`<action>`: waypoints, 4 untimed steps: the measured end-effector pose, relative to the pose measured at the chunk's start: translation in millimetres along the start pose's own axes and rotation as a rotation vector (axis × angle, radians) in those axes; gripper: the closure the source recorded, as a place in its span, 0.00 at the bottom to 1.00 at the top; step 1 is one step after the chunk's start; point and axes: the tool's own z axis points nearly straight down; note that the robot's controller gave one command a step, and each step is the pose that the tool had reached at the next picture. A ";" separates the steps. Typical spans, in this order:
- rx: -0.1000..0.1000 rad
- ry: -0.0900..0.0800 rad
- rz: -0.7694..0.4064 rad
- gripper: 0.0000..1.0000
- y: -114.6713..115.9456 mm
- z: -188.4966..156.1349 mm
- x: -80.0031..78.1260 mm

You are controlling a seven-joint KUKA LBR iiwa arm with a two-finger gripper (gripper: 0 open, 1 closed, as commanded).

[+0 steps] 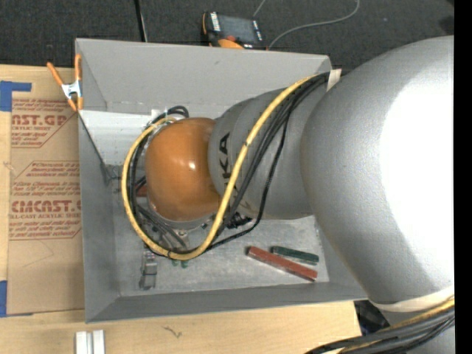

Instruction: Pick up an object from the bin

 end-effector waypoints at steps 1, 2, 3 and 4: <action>0.002 -0.011 -0.355 0.00 -79.4 -59.3 -13.3; 0.003 -0.016 -0.453 0.00 -130.5 -125.9 -33.4; -0.001 -0.010 -0.403 0.00 -141.0 -81.6 -93.5; -0.002 -0.010 -0.535 0.00 -166.3 57.8 -74.1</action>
Offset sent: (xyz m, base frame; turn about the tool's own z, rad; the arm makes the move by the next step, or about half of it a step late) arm 0.0124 -0.0771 0.0584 -0.3592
